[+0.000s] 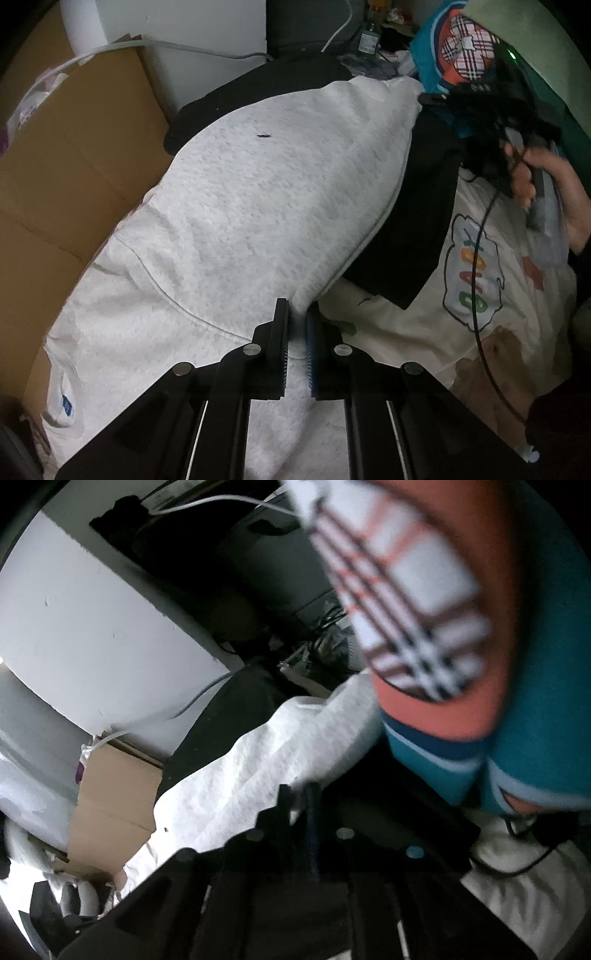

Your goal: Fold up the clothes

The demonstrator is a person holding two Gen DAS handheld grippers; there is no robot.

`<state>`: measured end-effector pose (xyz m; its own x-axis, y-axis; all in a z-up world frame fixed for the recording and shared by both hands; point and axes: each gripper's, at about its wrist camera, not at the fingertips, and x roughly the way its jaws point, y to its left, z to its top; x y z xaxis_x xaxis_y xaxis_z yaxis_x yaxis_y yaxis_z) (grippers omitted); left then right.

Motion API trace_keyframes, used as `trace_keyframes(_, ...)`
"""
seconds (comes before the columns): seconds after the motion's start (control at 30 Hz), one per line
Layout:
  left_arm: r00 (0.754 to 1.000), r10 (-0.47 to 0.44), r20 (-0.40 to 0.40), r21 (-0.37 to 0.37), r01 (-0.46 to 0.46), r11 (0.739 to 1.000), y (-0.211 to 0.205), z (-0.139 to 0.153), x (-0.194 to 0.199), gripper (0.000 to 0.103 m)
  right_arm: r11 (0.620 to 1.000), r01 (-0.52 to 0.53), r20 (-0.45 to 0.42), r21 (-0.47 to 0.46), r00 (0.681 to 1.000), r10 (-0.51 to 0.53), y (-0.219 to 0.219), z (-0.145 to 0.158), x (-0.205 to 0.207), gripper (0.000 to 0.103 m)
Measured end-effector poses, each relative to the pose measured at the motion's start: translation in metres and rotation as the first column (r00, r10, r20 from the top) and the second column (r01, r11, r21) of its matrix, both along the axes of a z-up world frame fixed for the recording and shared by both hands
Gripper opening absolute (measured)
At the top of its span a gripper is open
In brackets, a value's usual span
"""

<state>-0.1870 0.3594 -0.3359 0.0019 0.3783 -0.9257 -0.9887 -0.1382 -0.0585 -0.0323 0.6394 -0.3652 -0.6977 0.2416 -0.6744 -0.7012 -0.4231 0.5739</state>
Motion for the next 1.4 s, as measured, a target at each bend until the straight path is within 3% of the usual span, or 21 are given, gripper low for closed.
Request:
trace_keyframes(0.2,1.0,0.009,0.015,0.002,-0.009,1.0,0.0,0.006,-0.002,0.007,0.993,-0.052,-0.088,-0.107,0.995,0.043,-0.018,-0.015,0.008,0.04)
trace_keyframes(0.47,0.999,0.024,0.034,-0.009,-0.024,1.0,0.004,0.006,-0.007,0.007,0.968,-0.117,-0.254,-0.224,0.966,0.058,-0.033,-0.037,-0.005,0.051)
trace_keyframes(0.77,0.999,0.017,0.043,-0.022,-0.017,1.0,0.005,0.008,-0.008,0.007,0.943,-0.135,-0.371,-0.304,0.929,0.013,-0.035,-0.06,-0.022,0.051)
trace_keyframes(0.83,0.999,0.008,0.043,-0.026,-0.007,1.0,0.005,0.007,-0.007,0.007,0.943,-0.13,-0.388,-0.308,0.922,0.0,-0.033,-0.059,-0.022,0.044)
trace_keyframes(0.9,0.999,-0.003,0.042,-0.03,0.004,1.0,0.004,0.005,-0.005,0.007,0.947,-0.135,-0.381,-0.29,0.924,0.015,-0.032,-0.054,-0.022,0.028)
trace_keyframes(0.97,0.999,-0.009,0.043,-0.038,0.011,0.999,0.005,0.001,-0.002,0.007,0.952,-0.131,-0.375,-0.278,0.927,0.018,-0.03,-0.05,-0.019,0.024)
trace_keyframes(1.1,0.999,-0.01,0.046,-0.047,0.012,0.999,0.006,-0.002,0.0,0.007,0.945,-0.095,-0.394,-0.313,0.918,-0.038,-0.022,-0.054,-0.008,0.024)
trace_keyframes(1.4,0.998,-0.038,0.048,-0.066,0.041,0.997,0.011,-0.007,0.001,0.007,0.916,-0.048,-0.497,-0.398,0.851,-0.171,-0.005,-0.059,0.006,0.024)
